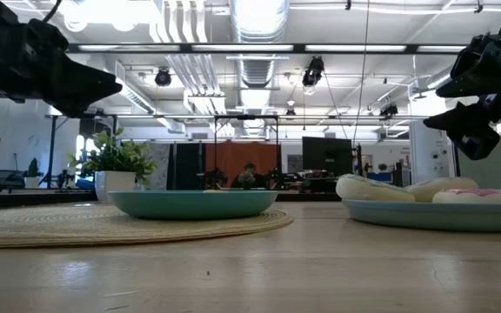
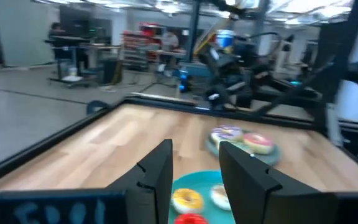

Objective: Pick & Place donuts
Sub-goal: Return to Home Position

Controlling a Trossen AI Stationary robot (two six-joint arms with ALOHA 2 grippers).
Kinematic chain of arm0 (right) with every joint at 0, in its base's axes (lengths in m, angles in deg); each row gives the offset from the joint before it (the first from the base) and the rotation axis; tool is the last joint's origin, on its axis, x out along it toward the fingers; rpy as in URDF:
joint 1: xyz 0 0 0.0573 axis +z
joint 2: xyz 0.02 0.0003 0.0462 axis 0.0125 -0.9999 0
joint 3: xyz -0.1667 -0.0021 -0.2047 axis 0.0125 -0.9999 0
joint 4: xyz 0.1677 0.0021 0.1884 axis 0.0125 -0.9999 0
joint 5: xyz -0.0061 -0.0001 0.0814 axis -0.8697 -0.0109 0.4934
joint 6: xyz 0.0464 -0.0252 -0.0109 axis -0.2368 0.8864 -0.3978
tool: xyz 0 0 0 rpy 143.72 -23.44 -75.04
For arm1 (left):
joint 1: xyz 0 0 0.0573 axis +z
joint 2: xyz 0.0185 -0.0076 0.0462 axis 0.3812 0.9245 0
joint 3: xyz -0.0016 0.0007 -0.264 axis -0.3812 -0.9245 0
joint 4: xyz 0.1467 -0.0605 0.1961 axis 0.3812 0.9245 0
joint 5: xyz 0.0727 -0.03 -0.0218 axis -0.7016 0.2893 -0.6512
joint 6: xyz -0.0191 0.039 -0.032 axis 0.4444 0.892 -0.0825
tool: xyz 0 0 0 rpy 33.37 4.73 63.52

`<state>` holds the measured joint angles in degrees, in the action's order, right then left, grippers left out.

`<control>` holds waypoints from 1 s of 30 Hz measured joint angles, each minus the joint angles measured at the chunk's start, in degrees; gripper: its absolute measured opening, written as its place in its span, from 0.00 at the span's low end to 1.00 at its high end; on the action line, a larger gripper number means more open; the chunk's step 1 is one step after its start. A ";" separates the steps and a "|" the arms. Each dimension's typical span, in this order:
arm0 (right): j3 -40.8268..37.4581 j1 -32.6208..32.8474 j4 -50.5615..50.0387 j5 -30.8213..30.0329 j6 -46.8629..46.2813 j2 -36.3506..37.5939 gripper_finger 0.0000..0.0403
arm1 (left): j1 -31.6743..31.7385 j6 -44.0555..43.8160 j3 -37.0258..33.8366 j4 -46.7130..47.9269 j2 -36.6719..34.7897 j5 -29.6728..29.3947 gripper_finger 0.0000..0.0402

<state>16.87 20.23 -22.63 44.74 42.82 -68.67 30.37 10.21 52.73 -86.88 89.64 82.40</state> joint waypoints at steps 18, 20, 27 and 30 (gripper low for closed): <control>0.00 0.02 0.00 0.01 0.00 0.00 0.50 | -2.83 -3.68 0.17 -1.22 0.94 0.21 0.26; 0.00 0.02 0.00 0.01 0.01 0.00 0.50 | -2.83 -3.96 0.17 -1.24 1.07 0.21 0.26; 0.00 0.02 -0.02 0.02 0.01 0.00 0.50 | -2.83 -4.00 0.20 -1.18 1.46 0.24 0.26; 0.00 0.02 0.00 0.02 0.02 0.01 0.50 | -2.83 -4.02 0.20 -1.18 1.51 0.24 0.26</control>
<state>16.87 20.25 -22.64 44.76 42.84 -68.66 27.54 6.18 52.93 -88.05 91.15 82.64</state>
